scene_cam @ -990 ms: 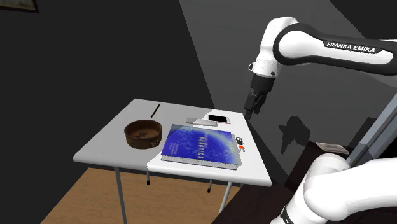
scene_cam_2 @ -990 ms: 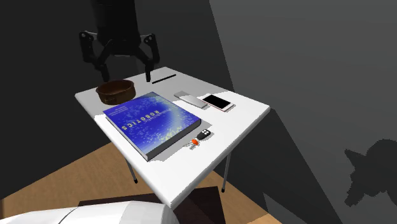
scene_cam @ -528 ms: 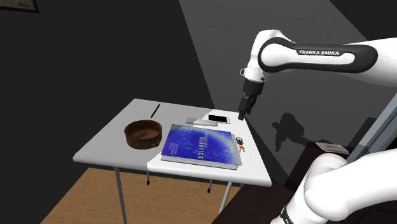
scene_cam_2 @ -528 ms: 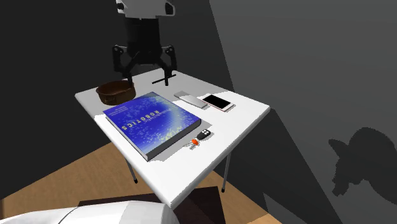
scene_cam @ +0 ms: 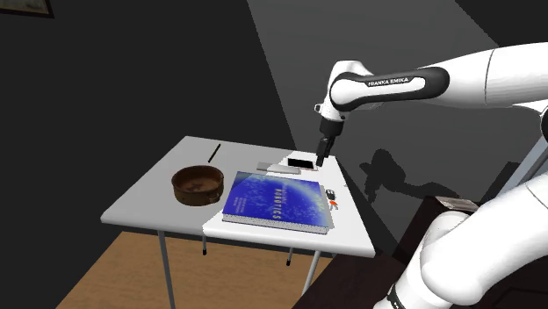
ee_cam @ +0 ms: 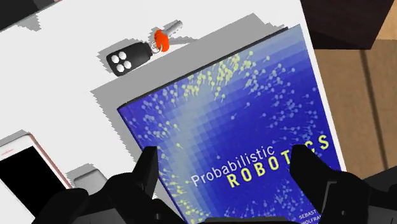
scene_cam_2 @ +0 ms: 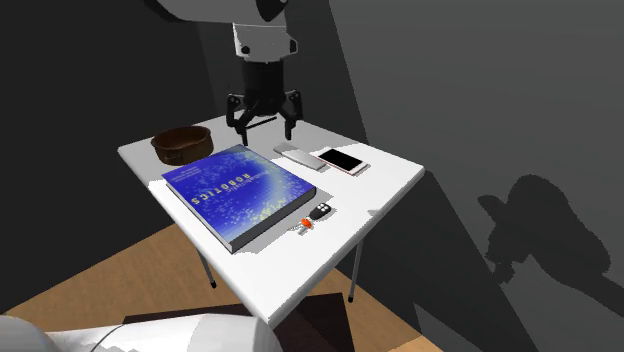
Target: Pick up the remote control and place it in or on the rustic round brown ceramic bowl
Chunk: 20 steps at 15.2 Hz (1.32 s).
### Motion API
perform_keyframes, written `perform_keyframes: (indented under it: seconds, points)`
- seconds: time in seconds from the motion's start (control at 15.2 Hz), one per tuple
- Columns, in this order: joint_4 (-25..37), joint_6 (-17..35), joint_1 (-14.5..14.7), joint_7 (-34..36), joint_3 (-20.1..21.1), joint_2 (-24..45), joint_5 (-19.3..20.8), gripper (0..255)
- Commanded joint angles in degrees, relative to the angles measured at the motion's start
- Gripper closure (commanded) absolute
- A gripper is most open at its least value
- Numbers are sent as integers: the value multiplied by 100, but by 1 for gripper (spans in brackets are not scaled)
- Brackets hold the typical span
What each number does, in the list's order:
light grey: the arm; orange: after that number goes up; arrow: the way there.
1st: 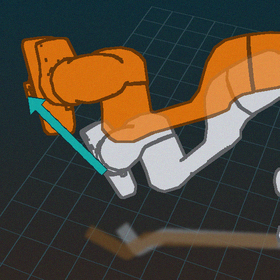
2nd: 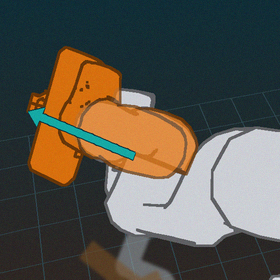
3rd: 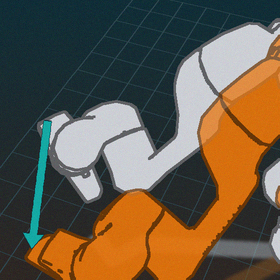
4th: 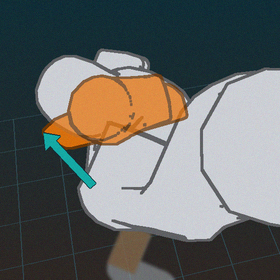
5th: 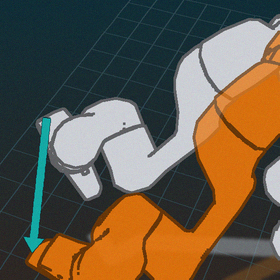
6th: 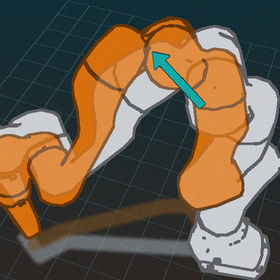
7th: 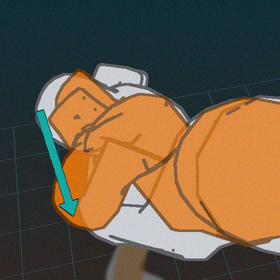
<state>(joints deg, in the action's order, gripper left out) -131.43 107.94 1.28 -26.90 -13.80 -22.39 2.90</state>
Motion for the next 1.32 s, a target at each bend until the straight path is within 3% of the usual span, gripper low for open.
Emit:
perform_keyframes:
  seconds: [0.0,0.59,1.25]
  points:
    - [197,263,42,-347,-139,449,-30,0]
    - [1465,1010,88,-1855,-481,2491,-539,0]
    - [3677,1110,-287,-3210,-266,4834,-1192,0]
